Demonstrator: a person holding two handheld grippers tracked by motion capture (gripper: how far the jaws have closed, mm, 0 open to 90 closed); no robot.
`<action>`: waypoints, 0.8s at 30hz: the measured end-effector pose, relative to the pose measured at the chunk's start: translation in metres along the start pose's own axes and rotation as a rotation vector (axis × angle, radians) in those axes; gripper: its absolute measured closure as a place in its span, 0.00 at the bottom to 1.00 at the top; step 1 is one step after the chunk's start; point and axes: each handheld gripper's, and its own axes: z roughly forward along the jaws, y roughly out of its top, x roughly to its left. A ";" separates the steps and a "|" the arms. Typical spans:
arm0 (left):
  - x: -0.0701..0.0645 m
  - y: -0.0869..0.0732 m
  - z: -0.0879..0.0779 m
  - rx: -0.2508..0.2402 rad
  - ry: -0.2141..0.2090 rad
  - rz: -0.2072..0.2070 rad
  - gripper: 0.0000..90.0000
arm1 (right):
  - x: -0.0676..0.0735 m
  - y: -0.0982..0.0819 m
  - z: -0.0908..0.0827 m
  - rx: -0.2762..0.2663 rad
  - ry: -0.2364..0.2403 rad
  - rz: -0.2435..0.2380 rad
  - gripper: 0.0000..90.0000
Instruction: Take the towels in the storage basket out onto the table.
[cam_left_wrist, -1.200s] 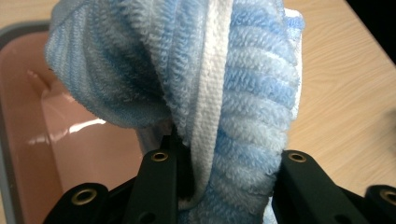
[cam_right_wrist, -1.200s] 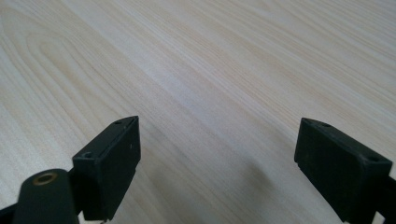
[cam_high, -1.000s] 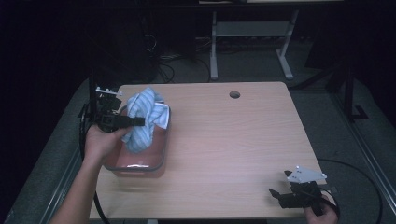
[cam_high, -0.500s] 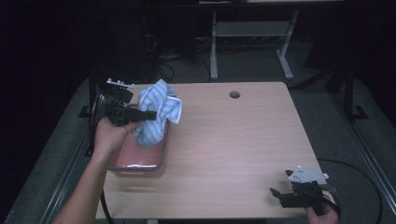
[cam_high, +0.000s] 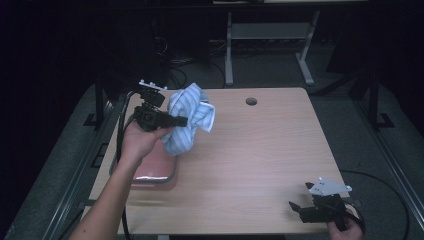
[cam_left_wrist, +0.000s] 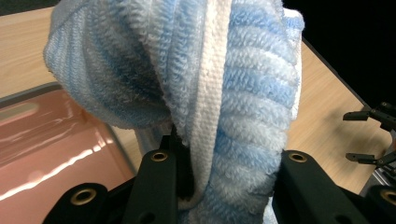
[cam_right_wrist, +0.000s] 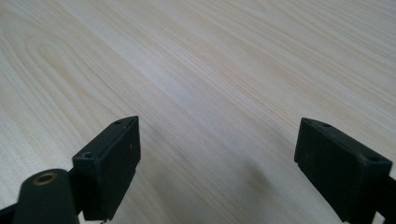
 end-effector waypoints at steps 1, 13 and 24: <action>-0.002 0.001 0.002 0.002 -0.005 0.007 0.76 | 0.000 0.000 0.000 -0.001 0.001 0.001 0.15; -0.020 0.010 0.032 0.029 -0.040 0.037 0.76 | -0.001 0.000 -0.001 -0.014 -0.002 0.002 0.15; -0.034 0.014 0.054 0.047 -0.062 0.055 0.76 | -0.001 0.000 -0.003 -0.017 -0.002 -0.002 0.15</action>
